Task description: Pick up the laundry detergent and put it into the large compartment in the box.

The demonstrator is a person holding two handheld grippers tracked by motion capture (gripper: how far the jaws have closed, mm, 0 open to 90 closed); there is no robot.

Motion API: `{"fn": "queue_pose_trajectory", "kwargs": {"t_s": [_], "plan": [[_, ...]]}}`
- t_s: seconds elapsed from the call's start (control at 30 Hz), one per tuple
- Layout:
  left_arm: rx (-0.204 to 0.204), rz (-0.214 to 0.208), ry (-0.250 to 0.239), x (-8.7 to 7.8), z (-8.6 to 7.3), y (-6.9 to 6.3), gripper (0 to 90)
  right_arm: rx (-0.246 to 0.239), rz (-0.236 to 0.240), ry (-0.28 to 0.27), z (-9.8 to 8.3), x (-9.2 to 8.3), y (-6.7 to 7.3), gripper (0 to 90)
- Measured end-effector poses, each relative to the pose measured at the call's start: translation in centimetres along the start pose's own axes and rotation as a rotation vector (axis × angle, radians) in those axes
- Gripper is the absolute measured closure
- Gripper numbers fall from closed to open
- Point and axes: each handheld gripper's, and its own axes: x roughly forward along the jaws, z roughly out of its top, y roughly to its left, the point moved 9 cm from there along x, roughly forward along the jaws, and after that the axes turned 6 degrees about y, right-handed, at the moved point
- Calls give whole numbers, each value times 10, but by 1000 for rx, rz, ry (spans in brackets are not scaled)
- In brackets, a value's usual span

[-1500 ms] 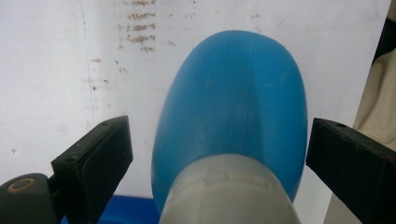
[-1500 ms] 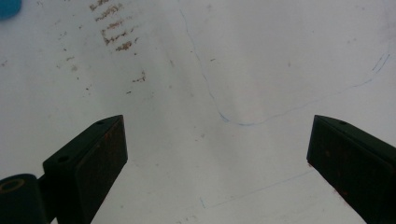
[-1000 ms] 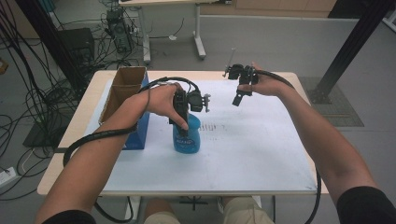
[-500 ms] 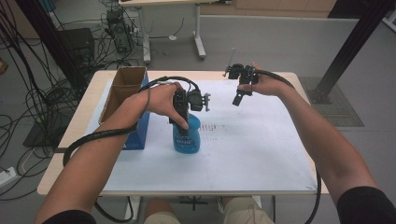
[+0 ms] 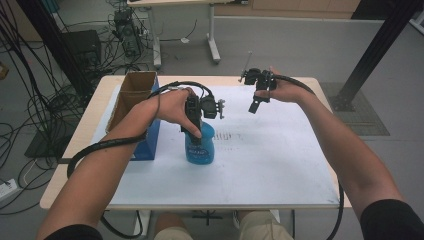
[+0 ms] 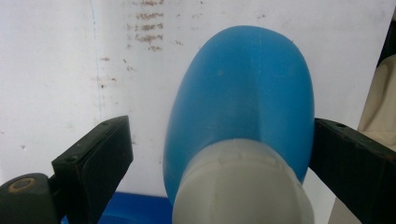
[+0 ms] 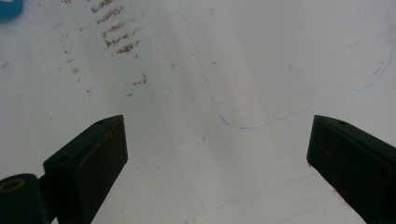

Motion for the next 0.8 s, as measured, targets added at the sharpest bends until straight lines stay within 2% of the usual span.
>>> {"fn": "queue_pose_trajectory", "kwargs": {"t_s": [0.8], "plan": [[1,6,1,0,0,-1,81,-5,1,4,1,0,0,51]]}}
